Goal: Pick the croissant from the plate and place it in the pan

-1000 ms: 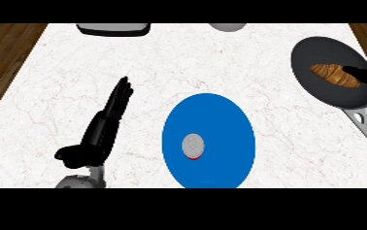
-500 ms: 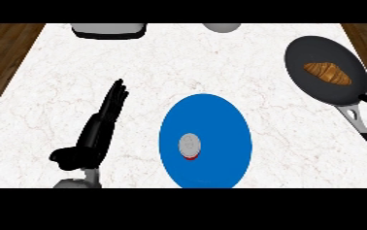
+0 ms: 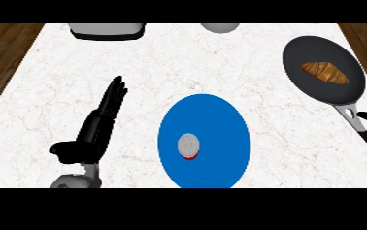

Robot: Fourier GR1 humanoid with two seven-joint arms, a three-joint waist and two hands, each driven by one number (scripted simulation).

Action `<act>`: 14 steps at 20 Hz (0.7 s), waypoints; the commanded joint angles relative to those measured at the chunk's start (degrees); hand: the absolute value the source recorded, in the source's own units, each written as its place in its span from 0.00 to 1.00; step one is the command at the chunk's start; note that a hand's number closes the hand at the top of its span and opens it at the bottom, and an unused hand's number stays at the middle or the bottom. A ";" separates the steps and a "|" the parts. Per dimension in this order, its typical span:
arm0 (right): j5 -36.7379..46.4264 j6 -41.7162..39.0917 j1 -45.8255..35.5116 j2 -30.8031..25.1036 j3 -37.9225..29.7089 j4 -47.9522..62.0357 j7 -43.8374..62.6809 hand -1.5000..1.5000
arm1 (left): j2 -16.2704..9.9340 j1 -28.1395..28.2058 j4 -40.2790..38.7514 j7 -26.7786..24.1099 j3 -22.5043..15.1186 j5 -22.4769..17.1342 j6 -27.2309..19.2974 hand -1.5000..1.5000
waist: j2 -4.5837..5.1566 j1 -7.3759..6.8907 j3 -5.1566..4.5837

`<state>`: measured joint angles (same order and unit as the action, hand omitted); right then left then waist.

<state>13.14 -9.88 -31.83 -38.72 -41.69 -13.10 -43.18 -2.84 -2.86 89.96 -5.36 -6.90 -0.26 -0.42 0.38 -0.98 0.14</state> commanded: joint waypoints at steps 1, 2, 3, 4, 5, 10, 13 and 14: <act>-0.79 -1.69 1.85 -0.19 1.75 -0.39 -0.33 0.00 | 1.08 0.75 4.48 3.64 -1.80 1.30 -1.23 0.50 | -0.15 0.14 -0.02; -0.78 -0.76 4.11 1.38 2.13 -0.75 -3.70 0.00 | 0.63 3.20 2.64 -0.61 -1.55 1.42 -0.35 0.50 | -0.15 0.20 -0.03; -0.23 -0.63 2.29 0.73 3.26 -0.76 -1.95 0.00 | 1.02 0.41 2.23 2.21 -0.14 0.69 -1.20 0.50 | -0.10 0.13 -0.02; -1.58 -2.11 3.75 0.16 3.54 -2.47 -0.90 0.00 | 0.26 2.17 3.74 1.72 -0.78 1.73 -0.80 0.50 | -0.25 0.45 -0.07; -2.00 -1.87 2.97 -0.67 3.83 -2.98 1.24 0.00 | 1.06 2.99 2.31 0.25 -1.41 1.13 -0.01 0.50 | -0.26 0.48 -0.09; -2.02 2.70 3.10 0.95 5.38 -2.05 -0.92 0.00 | -0.48 1.79 1.86 -0.62 1.04 0.70 0.91 0.50 | -0.16 0.25 -0.05; -2.74 2.20 5.84 0.87 6.13 -2.88 -1.18 0.00 | 2.76 5.19 3.86 0.93 -3.83 3.60 -1.60 0.50 | -0.30 0.51 -0.08; -2.17 2.03 3.64 -1.11 6.16 -0.45 0.16 0.00 | 1.16 0.45 -3.41 -3.47 0.47 1.15 0.99 0.50 | -0.06 0.27 -0.04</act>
<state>11.09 -8.37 -28.12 -38.86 -36.51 -14.50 -43.87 -1.40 -1.04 90.93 -5.64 -7.79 1.32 -0.63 0.24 -0.70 0.10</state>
